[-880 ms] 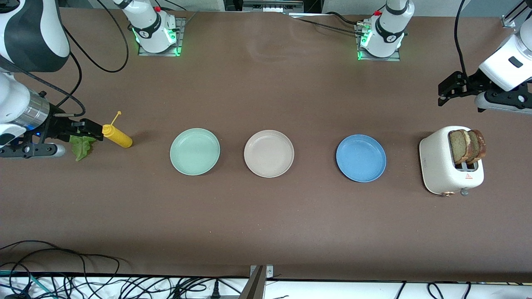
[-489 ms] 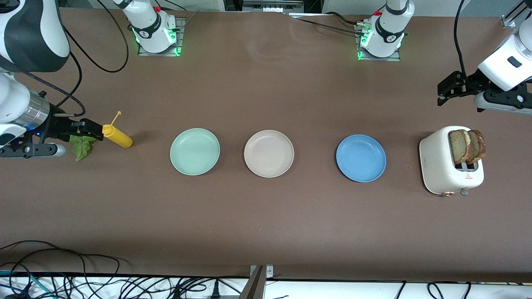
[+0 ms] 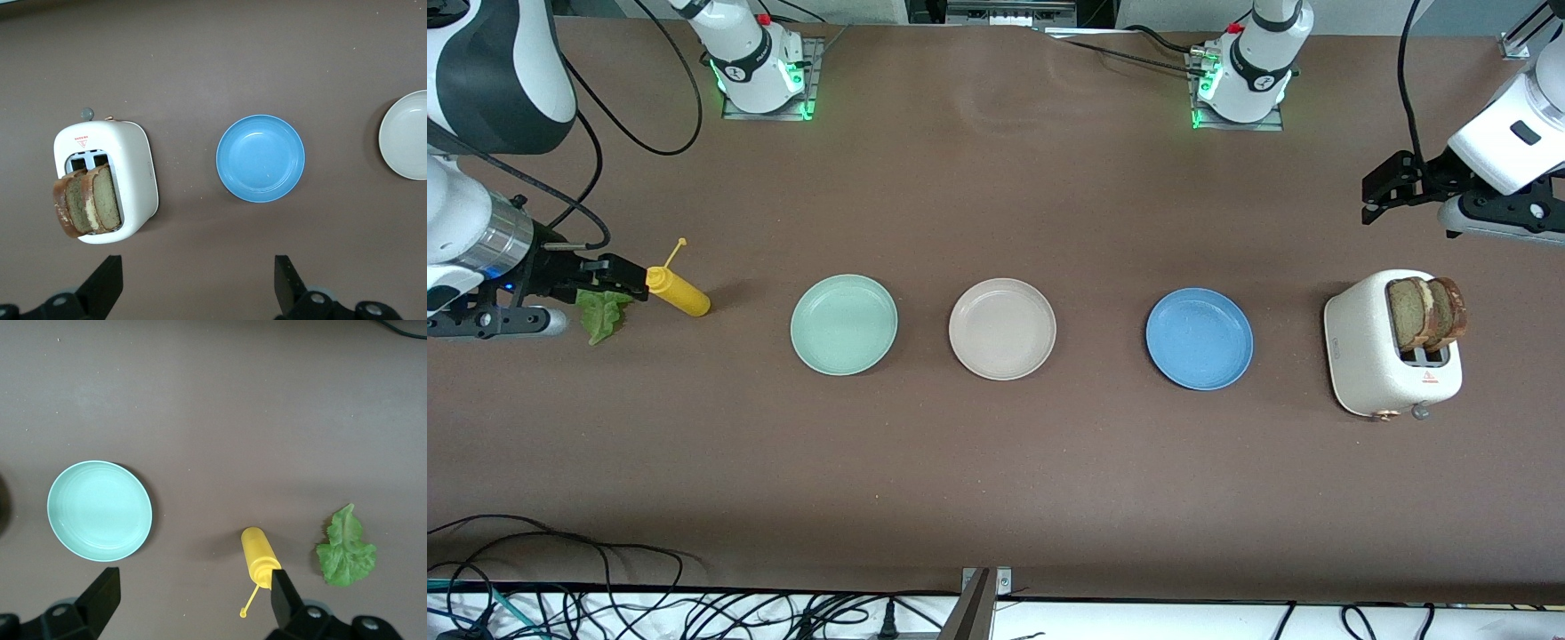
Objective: Make sandwich on beige plate with both arms
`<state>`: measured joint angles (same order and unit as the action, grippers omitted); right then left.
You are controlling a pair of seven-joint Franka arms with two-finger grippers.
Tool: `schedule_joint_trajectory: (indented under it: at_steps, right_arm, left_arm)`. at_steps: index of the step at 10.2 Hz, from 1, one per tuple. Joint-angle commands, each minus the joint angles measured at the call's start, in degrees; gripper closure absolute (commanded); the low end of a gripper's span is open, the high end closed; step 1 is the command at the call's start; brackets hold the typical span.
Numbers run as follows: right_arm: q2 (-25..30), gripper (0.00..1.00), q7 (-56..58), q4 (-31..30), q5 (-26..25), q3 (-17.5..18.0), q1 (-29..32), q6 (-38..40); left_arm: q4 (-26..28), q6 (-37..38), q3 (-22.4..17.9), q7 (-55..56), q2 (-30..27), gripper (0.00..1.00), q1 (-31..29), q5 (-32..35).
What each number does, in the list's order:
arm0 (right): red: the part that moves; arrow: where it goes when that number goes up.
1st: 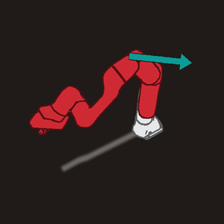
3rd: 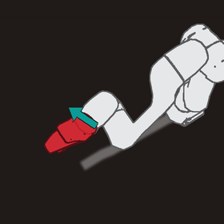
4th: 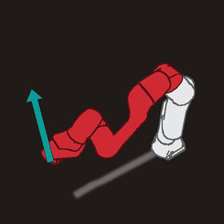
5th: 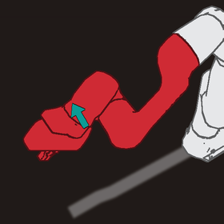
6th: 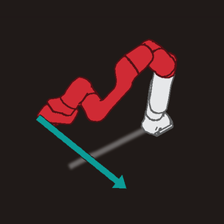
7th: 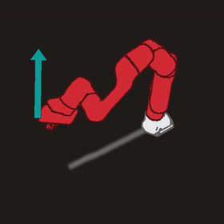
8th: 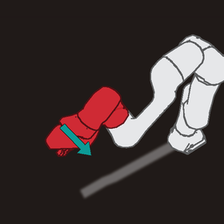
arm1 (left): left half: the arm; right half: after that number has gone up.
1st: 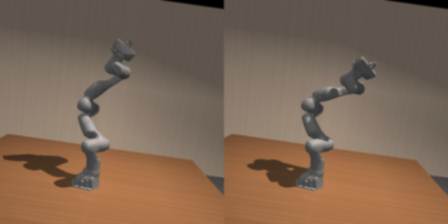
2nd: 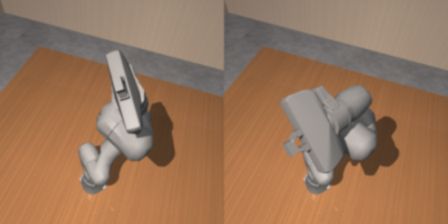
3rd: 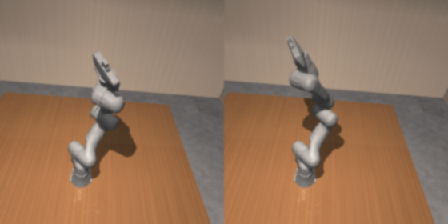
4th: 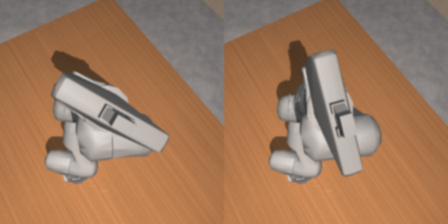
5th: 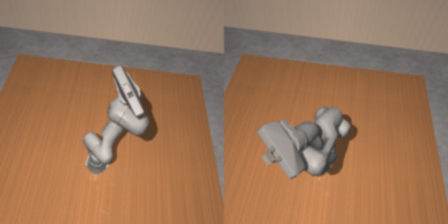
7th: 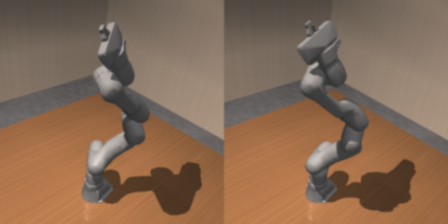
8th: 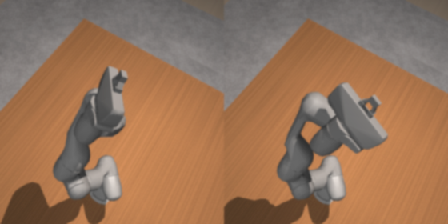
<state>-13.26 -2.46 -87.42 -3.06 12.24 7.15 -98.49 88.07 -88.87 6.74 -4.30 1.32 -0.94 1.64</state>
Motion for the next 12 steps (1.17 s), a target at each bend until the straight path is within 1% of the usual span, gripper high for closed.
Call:
schedule_joint_trajectory:
  at_steps: [1, 4, 6, 12]
  right_arm:
    - [0.86, 0.00, -0.36, -0.39, 0.87, 0.24, -0.03, 0.49]
    - [0.86, 0.00, -0.18, -0.39, 0.96, 0.24, 0.06, 0.49]
    - [0.86, 0.00, -0.44, -0.47, 0.96, 0.24, 0.06, 0.49]
    - [0.95, 0.00, -0.62, -0.47, 0.96, 0.24, -0.12, 0.76]
  left_arm:
    - [-0.09, 0.72, 0.03, -1.15, -0.35, 0.00, 0.33, -0.23]
    - [0.44, 0.89, 0.03, -1.24, -0.35, 0.00, 0.50, -0.23]
    - [0.88, 0.89, 1.17, -1.41, -0.44, 0.00, 0.42, 0.29]
    - [0.79, 0.80, 1.26, -1.24, -0.26, 0.00, 0.50, 0.29]
